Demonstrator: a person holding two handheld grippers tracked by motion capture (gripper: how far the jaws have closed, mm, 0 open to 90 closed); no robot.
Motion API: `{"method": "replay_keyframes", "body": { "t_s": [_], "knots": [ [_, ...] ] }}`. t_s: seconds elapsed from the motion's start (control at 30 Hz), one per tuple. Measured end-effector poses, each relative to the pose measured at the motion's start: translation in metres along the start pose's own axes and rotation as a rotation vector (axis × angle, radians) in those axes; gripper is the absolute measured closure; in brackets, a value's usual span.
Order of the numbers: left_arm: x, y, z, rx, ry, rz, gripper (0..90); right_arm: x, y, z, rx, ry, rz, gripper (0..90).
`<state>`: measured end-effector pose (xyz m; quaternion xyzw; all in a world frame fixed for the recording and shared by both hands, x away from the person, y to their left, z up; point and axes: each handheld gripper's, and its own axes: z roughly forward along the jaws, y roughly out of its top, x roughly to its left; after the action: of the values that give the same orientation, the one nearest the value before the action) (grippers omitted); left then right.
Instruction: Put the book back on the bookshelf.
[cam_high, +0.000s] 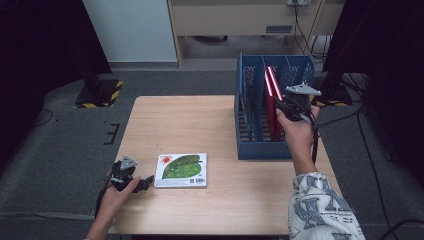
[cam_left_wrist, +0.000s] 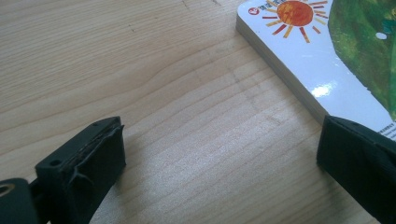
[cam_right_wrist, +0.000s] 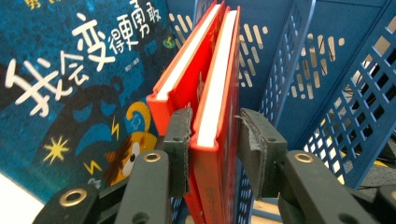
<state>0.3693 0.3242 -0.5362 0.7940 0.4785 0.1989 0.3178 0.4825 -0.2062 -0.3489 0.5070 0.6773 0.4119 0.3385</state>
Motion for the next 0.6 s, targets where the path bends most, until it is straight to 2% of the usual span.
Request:
{"method": "replay_keyframes", "body": {
  "t_s": [0.1,0.33,0.6],
  "knots": [
    [0.000,0.000,0.000,0.000,0.000,0.000,0.2,0.000,-0.004,-0.003,-0.002,0.007,0.001,65.5],
    [-0.001,0.000,0.000,0.001,0.001,0.000,0.3,0.005,-0.012,-0.007,0.001,0.033,-0.008,72.6],
    [0.000,0.000,0.000,0.001,-0.002,0.000,0.2,0.008,-0.010,-0.005,0.005,0.024,-0.029,74.0]
  ]
}}
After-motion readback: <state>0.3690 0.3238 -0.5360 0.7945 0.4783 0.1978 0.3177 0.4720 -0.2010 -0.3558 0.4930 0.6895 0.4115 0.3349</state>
